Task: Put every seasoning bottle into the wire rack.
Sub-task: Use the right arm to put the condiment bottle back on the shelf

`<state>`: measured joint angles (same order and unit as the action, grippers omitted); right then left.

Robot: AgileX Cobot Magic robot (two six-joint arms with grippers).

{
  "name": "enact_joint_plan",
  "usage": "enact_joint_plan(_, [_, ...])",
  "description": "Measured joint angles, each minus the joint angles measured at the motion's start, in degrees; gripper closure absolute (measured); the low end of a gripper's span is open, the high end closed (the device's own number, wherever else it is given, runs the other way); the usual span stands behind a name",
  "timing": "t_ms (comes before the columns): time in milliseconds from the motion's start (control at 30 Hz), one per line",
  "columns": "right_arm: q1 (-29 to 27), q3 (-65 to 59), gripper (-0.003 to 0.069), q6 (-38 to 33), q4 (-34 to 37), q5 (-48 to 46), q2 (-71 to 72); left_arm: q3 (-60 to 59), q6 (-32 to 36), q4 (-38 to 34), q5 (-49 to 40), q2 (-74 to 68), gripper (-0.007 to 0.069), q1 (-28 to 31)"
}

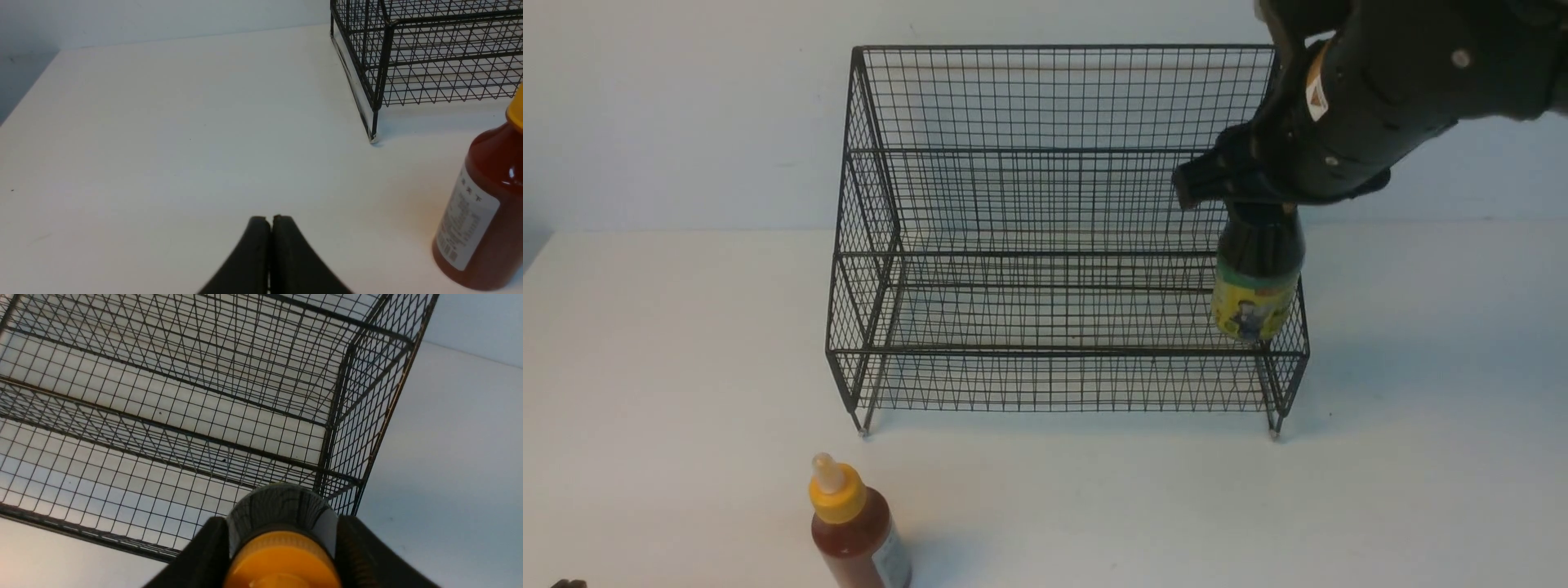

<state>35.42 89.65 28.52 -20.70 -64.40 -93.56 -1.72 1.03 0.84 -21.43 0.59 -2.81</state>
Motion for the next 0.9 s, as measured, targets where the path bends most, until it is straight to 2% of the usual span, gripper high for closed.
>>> enact_joint_plan(200, [-3.2,0.0,0.0349,7.39,2.75,0.01,-4.93,0.0,0.0,0.0,0.0,0.0,0.0636,0.0])
enact_joint_plan(367, [-5.86,0.06,0.0349,10.07,4.83,0.69,-9.03,0.0,0.0,0.0,0.0,0.0,0.0636,0.0])
enact_joint_plan(900, [-6.09,0.8,0.0349,11.4,4.26,1.36,-10.06,0.0,0.0,0.0,0.0,0.0,0.0636,0.0])
